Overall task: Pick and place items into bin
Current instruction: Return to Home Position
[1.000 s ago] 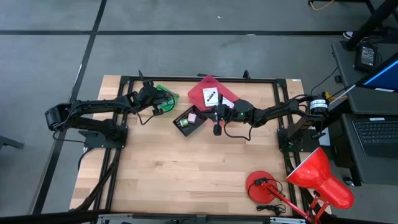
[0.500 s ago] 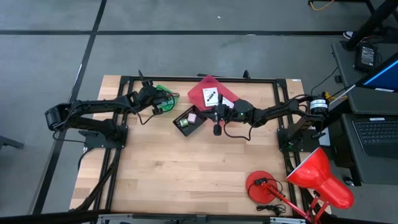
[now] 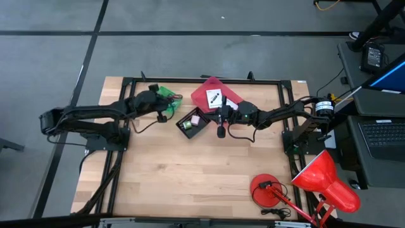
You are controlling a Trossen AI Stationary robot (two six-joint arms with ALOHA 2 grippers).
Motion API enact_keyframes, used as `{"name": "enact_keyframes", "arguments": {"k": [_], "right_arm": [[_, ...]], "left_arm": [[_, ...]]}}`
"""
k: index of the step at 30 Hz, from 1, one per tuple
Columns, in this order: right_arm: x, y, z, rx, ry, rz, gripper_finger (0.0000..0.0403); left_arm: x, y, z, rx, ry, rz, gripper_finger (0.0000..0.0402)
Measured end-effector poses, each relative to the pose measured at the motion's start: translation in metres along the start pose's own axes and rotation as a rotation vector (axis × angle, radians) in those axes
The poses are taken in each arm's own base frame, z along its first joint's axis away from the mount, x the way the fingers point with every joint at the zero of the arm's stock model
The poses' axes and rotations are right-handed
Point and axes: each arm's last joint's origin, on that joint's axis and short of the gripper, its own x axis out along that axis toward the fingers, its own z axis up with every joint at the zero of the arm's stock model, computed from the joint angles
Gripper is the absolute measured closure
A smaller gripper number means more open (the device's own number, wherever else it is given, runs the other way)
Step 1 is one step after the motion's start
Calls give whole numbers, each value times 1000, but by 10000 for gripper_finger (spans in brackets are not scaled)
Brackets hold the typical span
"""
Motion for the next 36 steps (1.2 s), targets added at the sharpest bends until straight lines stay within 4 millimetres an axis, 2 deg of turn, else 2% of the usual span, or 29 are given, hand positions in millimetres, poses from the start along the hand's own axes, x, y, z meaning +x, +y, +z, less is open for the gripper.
{"name": "enact_keyframes", "arguments": {"k": [5, 10, 13, 15, 19, 25, 30, 36], "right_arm": [[0, 0, 0, 15, 0, 0, 401], [0, -4, -1, 80, 8, -10, 402], [-1, -10, -5, 76, 46, -27, 402], [-1, -14, -6, 80, 50, -40, 403], [-2, -21, -5, 82, 40, -62, 403], [-4, -37, 0, 75, -22, -45, 403], [-13, -52, 11, 79, -41, -23, 403], [-25, -51, 26, 89, 11, -3, 403]], "left_arm": [[-20, 4, 3, -115, -187, -156, 398], [-31, -1, -16, -158, -268, -202, 400], [-35, -7, -29, -203, -383, -212, 400], [-38, -10, -35, -226, -469, -209, 399], [-43, -10, -46, -278, -534, -154, 400], [-57, -3, -50, -334, -619, -93, 400], [-71, -2, -53, -371, -659, -86, 400], [-87, -1, -57, -401, -733, -66, 400]]}}
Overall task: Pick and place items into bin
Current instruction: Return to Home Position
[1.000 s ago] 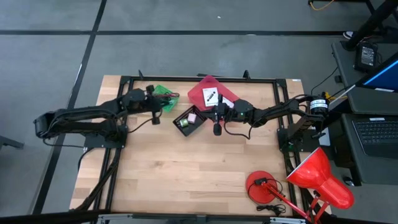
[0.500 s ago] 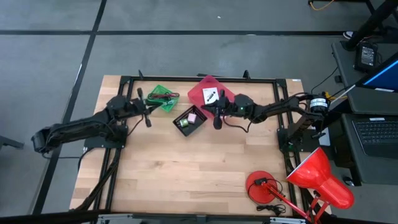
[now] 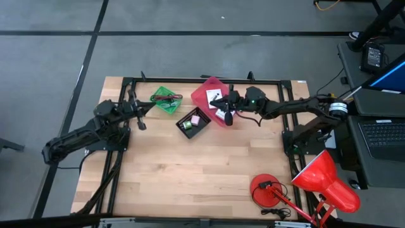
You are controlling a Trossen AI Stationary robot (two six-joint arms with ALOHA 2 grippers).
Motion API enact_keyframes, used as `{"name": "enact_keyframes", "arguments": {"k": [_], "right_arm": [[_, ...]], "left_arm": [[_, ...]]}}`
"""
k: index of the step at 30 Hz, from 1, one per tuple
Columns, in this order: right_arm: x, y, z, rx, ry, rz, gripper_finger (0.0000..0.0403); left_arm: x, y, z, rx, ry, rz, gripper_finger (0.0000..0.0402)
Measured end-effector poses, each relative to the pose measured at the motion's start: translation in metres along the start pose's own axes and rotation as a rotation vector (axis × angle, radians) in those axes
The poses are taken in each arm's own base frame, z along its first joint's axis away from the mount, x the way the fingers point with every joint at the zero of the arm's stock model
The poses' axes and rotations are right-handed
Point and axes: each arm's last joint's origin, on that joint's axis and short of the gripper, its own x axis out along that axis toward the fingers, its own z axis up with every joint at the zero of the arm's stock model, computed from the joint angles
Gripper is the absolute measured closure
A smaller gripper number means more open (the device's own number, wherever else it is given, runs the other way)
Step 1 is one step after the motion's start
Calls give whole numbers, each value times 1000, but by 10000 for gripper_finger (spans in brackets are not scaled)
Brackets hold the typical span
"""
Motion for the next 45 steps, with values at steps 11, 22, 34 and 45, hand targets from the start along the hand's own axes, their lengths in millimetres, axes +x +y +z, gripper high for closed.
{"name": "enact_keyframes", "arguments": {"k": [11, 22, 34, 45], "right_arm": [[2, 24, 0, -70, 36, 47, 403], [4, 47, -3, -75, 62, 121, 403], [1, 59, -6, -99, 48, 150, 403], [-86, 52, -43, 1, -151, 93, 403]], "left_arm": [[-7, -8, -23, -23, -62, 1, 400], [-6, -23, -30, -117, -48, -239, 400], [-7, -32, -35, -95, 39, -149, 400], [-7, -30, -37, -159, 73, -67, 400]]}}
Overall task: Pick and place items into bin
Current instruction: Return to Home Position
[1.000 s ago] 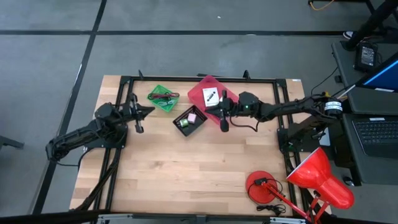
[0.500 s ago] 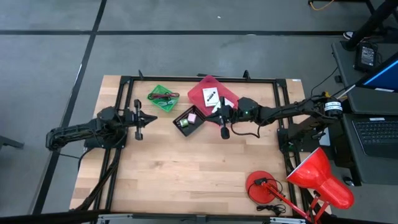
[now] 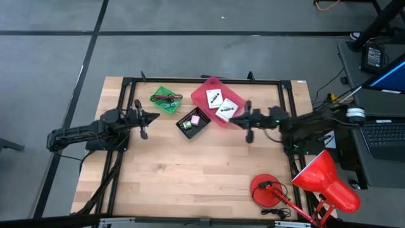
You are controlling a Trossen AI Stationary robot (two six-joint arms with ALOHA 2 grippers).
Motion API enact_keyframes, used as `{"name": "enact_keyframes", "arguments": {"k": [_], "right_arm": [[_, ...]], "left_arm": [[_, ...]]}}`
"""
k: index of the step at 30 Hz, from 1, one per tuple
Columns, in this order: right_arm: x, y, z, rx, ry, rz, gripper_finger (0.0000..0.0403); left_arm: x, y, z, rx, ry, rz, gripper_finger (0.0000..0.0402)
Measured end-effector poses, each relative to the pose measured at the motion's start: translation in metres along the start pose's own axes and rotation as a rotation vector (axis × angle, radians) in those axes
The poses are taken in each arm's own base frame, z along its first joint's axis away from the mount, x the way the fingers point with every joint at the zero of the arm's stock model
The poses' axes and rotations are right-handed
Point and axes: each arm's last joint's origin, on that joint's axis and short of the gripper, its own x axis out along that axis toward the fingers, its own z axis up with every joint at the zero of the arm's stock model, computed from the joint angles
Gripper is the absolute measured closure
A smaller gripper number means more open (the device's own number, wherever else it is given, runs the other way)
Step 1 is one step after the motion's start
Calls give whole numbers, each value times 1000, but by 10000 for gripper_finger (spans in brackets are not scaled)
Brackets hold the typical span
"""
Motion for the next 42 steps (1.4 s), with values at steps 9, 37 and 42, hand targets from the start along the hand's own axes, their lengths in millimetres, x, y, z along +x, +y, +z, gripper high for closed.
{"name": "enact_keyframes", "arguments": {"k": [9, 37, 42], "right_arm": [[-59, 13, -4, 51, -44, 101, 403], [-72, 19, 11, 117, -53, 253, 403], [-73, 28, 12, 165, -46, 318, 402]], "left_arm": [[0, 0, -1, -17, 6, 4, 400], [0, 0, -1, -16, 11, 5, 399], [0, 0, -1, -16, 11, 5, 396]]}}
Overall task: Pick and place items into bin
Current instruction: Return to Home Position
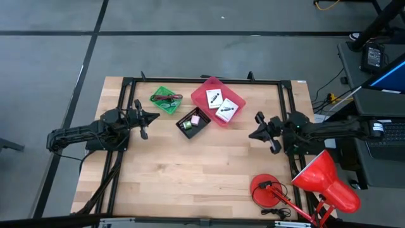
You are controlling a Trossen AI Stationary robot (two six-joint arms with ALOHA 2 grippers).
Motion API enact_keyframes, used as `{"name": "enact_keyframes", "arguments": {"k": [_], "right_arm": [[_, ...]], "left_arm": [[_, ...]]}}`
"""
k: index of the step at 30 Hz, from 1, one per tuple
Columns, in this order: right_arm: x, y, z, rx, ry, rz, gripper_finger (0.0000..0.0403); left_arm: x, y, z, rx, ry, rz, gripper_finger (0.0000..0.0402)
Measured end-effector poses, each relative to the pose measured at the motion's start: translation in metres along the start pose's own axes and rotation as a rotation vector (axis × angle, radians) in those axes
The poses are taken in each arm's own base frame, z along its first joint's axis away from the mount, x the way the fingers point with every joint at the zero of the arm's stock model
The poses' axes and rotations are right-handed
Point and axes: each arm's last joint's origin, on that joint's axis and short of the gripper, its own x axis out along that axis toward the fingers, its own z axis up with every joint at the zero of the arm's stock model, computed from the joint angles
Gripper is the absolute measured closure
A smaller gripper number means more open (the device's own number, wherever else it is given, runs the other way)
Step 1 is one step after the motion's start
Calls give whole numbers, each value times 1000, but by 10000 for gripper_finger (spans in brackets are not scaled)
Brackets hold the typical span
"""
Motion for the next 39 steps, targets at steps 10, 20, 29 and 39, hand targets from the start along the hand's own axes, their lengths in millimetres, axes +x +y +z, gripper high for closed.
{"name": "enact_keyframes", "arguments": {"k": [10, 20, 29, 39], "right_arm": [[-12, 24, 1, -51, 17, 9, 402], [-24, 43, -1, -148, 24, 31, 402], [-34, 48, -3, -163, 28, 31, 402], [-34, 48, -18, -156, 134, 41, 402]], "left_arm": [[0, 0, 0, 0, 2, 0, 397], [0, 0, 0, 0, 2, 0, 395], [0, 0, 0, 0, 2, 0, 396], [0, 0, 0, 0, 2, 0, 397]]}}
